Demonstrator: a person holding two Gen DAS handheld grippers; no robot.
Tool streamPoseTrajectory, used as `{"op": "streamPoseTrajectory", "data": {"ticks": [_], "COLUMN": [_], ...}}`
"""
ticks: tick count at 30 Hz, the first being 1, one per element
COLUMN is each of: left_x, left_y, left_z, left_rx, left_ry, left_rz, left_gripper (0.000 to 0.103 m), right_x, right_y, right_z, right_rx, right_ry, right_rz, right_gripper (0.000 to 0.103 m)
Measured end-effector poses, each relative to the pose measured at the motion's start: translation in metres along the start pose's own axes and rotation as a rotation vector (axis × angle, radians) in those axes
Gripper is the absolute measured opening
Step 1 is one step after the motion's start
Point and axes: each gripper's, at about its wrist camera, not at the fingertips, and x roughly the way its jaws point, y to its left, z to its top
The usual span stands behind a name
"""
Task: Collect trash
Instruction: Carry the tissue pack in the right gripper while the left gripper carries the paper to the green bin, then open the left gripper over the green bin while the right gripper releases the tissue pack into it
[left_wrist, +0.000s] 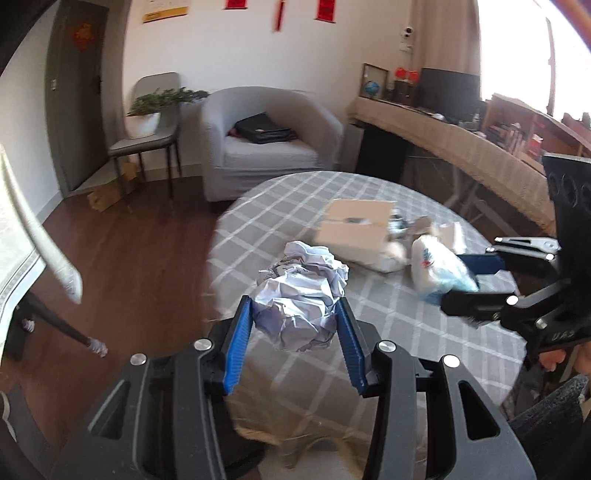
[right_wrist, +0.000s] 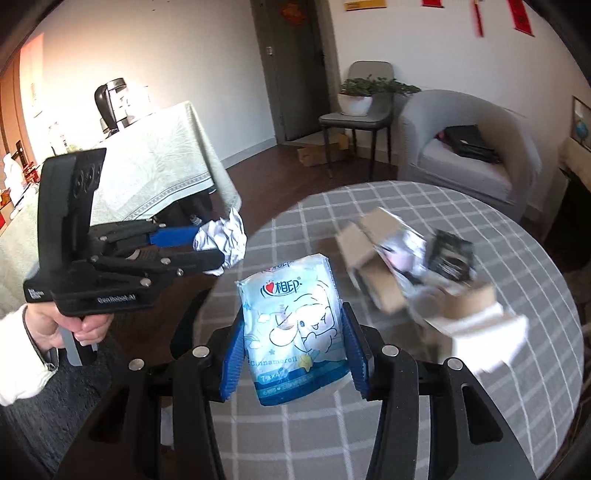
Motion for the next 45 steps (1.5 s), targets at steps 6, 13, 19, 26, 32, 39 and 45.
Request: {"op": "streamPoseTrajectory", "data": {"ticks": [6,13,19,26,32,39,45], "left_x": [-0.006,-0.008,0.007,0.023,0.024,-0.004,-0.035], "left_y": [0.047,0.090,0.126,0.153,0.170,0.193,0.208], "left_z": [-0.018,-0.047,-0.078,-0.106,-0.120,-0.116,-0.108], "left_rx": [-0.047,-0.111,-0.166,-0.202,-0.214,-0.251,-0.292], "left_ry": [0.026,0.093,0.202,0.307,0.332,0.264,0.177], "left_rz": [0.065,0.103,0.132,0.124,0.135,0.160,0.189], "left_gripper": [0.048,0.049,0.049,0.052,0.060,0.057,0.050], "right_x": [0.027,0.061,0.086,0.121,0.151,0.177,0.205], "right_y": [0.029,0.069,0.091,0.114,0.136,0.154,0.168], "right_z": [0.027,0.052,0.062,0.070,0.068,0.064,0.049], "right_rx": [-0.024,-0.056,-0.050,-0.061,-0.084,-0.098,-0.108], "right_ry": [-0.003,0.002,0.015,0.071,0.141,0.199,0.278], "right_rz": [0.047,0.109,0.173,0.164,0.131,0.118,0.088], "right_gripper": [0.048,0.048,0.048,0.048,0.048,0.048,0.048]}}
